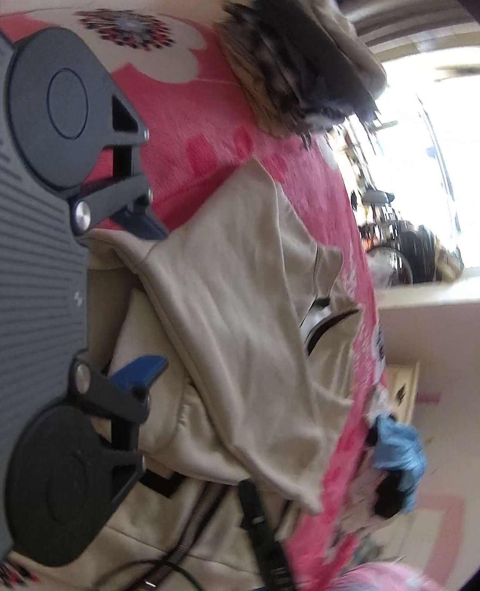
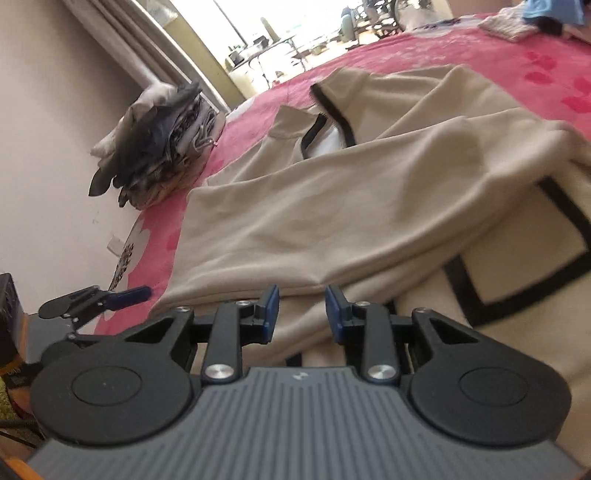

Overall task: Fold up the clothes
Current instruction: 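Release the hoodie with both grippers and move back above the folded hoodie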

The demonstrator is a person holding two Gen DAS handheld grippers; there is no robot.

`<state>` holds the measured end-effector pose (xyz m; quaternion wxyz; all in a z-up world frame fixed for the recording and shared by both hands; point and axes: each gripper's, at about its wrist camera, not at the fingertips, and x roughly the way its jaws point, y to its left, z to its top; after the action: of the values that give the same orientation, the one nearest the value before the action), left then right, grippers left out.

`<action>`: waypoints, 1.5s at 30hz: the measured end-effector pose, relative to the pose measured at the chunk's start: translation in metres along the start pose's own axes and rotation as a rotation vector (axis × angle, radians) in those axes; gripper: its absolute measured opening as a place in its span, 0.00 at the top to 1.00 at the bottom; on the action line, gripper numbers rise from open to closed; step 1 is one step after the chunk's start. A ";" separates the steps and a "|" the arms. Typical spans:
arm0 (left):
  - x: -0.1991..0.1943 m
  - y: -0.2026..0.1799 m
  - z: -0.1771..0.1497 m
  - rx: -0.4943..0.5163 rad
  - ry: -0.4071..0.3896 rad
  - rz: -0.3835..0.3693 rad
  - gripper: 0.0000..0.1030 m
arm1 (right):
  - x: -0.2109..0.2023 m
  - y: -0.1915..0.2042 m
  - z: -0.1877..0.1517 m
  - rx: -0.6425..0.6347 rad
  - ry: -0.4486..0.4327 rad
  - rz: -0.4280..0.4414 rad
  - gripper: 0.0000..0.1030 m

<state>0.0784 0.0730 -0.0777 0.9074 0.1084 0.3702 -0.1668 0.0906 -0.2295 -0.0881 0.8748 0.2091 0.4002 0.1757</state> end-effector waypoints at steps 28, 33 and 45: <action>-0.099 -0.017 0.033 -0.380 -0.047 0.069 0.00 | -0.073 0.019 0.010 -0.091 -0.236 -0.047 0.11; -0.105 -0.024 0.032 -0.414 -0.026 0.075 0.00 | -0.077 0.023 0.011 -0.110 -0.250 -0.075 0.01; -0.107 -0.034 0.026 -0.448 0.024 0.108 0.00 | -0.075 0.031 0.011 -0.128 -0.239 -0.134 0.01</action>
<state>0.0104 0.0569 0.0141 0.9121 -0.0741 0.4022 -0.0302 0.0485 -0.2410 -0.0184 0.9375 0.1448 0.2943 0.1159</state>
